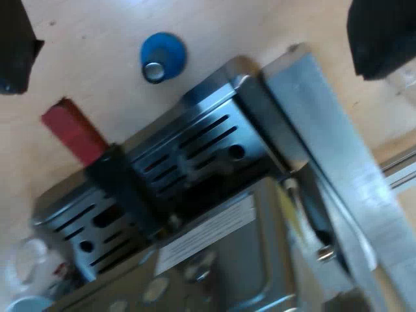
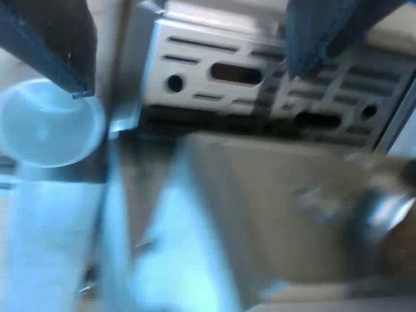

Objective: Put the handle in the coffee machine

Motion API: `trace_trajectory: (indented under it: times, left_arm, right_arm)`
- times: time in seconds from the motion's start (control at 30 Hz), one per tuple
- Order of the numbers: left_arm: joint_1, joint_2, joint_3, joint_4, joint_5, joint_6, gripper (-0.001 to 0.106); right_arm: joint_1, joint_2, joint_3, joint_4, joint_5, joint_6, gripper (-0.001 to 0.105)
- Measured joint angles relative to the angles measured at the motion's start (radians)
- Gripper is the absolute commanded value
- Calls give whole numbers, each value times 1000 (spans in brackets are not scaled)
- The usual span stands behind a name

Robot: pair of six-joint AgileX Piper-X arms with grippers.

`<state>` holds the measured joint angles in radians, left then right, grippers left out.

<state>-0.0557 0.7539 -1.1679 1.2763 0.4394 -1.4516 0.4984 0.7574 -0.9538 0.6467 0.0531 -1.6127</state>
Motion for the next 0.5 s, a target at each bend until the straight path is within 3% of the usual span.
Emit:
trace_trajectory:
  times: [0.07,0.2,0.37,0.4,0.43,0.5]
  left_arm:
    - [0,0,0,-25,43,-66,105]
    - [0,0,0,-94,18,-204,105]
    - [0,0,0,-111,-45,-230,105]
    - [0,0,0,-111,-65,-233,105]
    - [0,-7,0,-112,-208,-239,105]
    - [0,-27,0,-119,-229,-240,105]
  right_arm:
    - [-95,-33,0,38,-38,-11,63]
    - [-210,-87,0,118,-60,-60,63]
    - [-287,-146,0,180,-63,-98,63]
    - [-291,-150,0,186,-63,-99,63]
    - [-298,-159,0,195,-63,-102,63]
    - [-309,-172,0,208,-65,-104,63]
